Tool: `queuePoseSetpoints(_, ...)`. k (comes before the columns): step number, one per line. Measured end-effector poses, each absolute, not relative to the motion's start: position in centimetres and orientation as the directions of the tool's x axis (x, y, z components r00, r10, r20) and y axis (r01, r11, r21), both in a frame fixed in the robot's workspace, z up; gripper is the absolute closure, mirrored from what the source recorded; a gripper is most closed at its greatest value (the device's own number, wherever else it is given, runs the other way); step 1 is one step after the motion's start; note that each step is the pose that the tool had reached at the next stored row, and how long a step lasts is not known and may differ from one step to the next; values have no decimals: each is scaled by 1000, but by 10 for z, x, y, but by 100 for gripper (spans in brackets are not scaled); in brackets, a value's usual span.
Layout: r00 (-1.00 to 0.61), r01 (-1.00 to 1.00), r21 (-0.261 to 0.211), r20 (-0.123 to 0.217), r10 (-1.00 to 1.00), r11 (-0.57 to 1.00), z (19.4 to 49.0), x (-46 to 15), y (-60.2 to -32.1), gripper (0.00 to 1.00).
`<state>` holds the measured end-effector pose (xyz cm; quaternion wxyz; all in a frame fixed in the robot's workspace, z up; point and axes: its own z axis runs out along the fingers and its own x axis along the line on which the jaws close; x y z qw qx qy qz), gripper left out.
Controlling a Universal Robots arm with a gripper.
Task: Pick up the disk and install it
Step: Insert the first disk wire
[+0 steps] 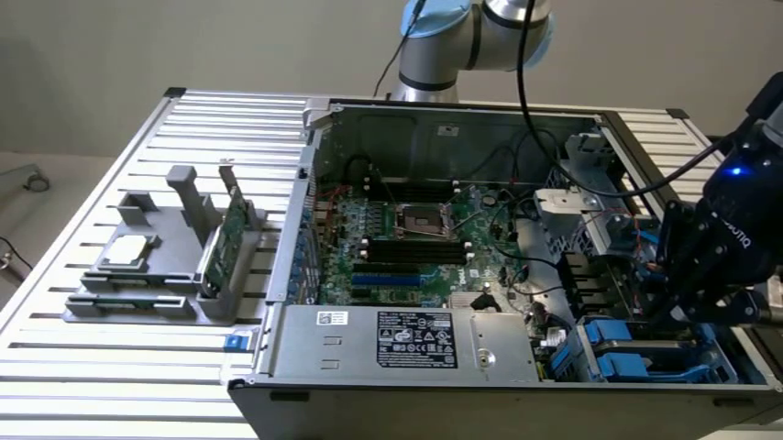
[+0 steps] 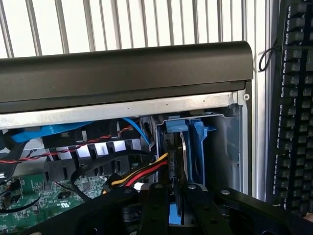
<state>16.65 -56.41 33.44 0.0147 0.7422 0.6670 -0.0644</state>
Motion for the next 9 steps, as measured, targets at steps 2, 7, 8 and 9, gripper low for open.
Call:
queuePoseSetpoints(2, 102, 992, -66, -117, 988, -110, 334, 167, -563, 84)
queuePoseSetpoints(7, 102, 991, -72, -121, 987, -111, 334, 170, -561, 84)
queuePoseSetpoints(8, 101, 991, -74, -122, 987, -111, 334, 171, -561, 84)
queuePoseSetpoints(9, 101, 991, -77, -122, 987, -111, 334, 172, -561, 84)
